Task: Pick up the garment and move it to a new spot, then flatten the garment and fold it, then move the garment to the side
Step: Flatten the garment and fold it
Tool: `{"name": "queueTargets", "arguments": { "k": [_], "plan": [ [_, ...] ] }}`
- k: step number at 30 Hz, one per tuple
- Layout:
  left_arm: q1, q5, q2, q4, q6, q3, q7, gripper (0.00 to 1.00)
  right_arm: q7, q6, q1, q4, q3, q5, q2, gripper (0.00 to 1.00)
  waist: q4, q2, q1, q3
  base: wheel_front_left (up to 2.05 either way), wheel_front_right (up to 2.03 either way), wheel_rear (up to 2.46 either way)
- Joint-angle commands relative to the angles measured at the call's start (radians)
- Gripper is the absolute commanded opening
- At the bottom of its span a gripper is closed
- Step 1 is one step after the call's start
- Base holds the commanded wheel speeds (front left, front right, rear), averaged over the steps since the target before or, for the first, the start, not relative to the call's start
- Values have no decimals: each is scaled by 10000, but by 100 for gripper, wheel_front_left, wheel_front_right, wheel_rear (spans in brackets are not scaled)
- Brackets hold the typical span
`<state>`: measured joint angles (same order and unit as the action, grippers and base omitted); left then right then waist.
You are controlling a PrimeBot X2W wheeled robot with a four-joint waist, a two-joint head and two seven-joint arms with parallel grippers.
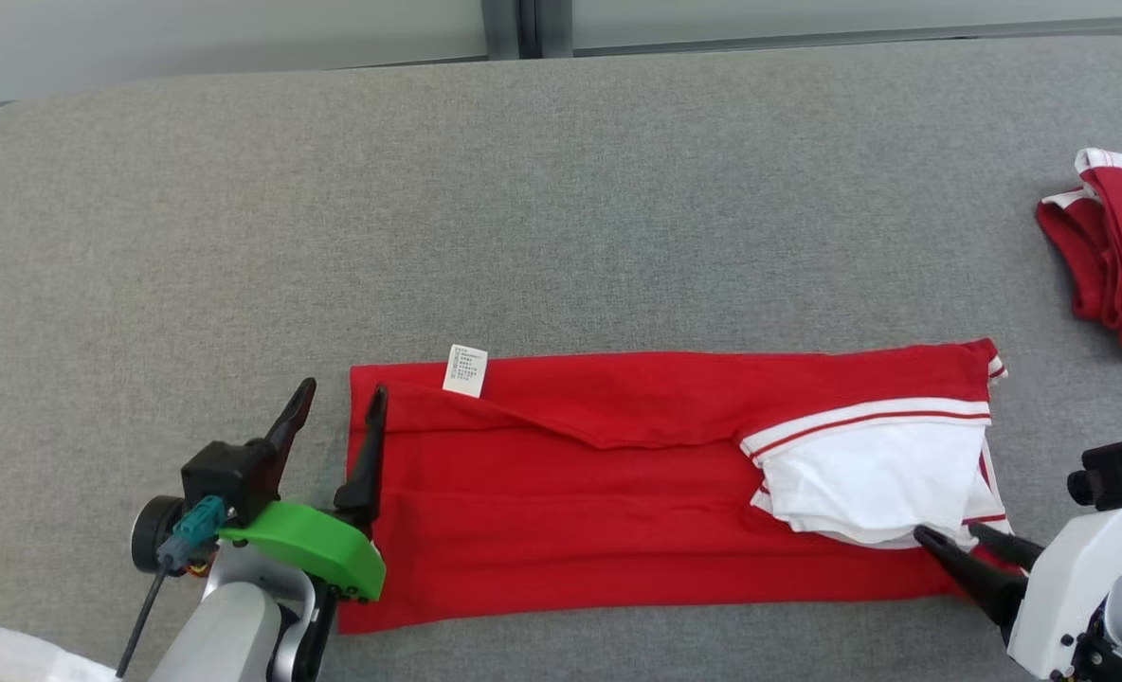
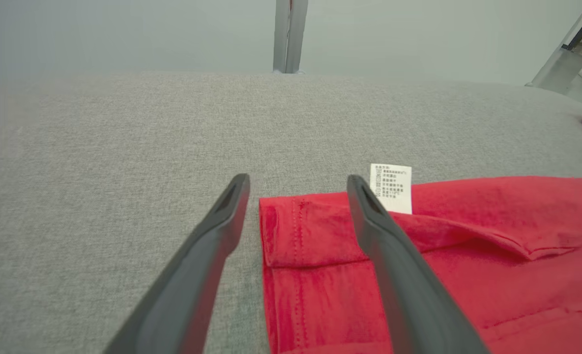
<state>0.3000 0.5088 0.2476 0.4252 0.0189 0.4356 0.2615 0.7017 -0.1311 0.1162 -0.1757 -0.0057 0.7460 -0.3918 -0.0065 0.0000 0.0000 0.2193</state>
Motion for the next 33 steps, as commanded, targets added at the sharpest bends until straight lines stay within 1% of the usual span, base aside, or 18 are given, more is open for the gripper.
{"name": "queueTargets", "arguments": {
  "k": [1, 4, 8, 13, 18, 24, 33],
  "plan": [
    [-299, -15, -95, -200, 75, -273, 41, 100, -201, 9, -158, -113, -138, -183, 75, 100, -9, 0, 0, -103, 0, 0, 0],
    [-761, -53, -422, -810, 234, -1059, 34, 100, -764, 7, -410, -159, -462, -617, 225, 100, -4, 0, 0, -221, 0, 0, 0],
    [-1452, -356, -945, -1696, 501, -2027, 32, 100, -1306, 7, -683, 142, -868, -1128, 530, 100, 49, 0, 0, -367, 0, 0, 0],
    [-1972, -944, -1509, -2526, 869, -3076, 33, 100, -1188, 7, -1043, 829, -1330, -1598, 1045, 100, 153, 0, 0, -515, 0, 0, 0],
    [-2284, -1793, -1852, -3074, 1036, -3912, 33, 100, -771, 4, -1572, 1663, -1805, -2254, 1767, 100, 250, 0, 0, -595, 0, 0, 0],
    [-2577, -1928, -1957, -3166, 1109, -4132, 33, 100, -513, 4, -1976, 2363, -2544, -3055, 2501, 100, 327, 0, 0, -615, 0, 0, 0],
    [-2601, -1858, -1965, -3051, 1132, -4030, 33, 100, -202, 6, -2552, 3378, -2685, -3501, 2791, 100, 454, 0, 0, -524, 0, 0, 0]
  ]
}}
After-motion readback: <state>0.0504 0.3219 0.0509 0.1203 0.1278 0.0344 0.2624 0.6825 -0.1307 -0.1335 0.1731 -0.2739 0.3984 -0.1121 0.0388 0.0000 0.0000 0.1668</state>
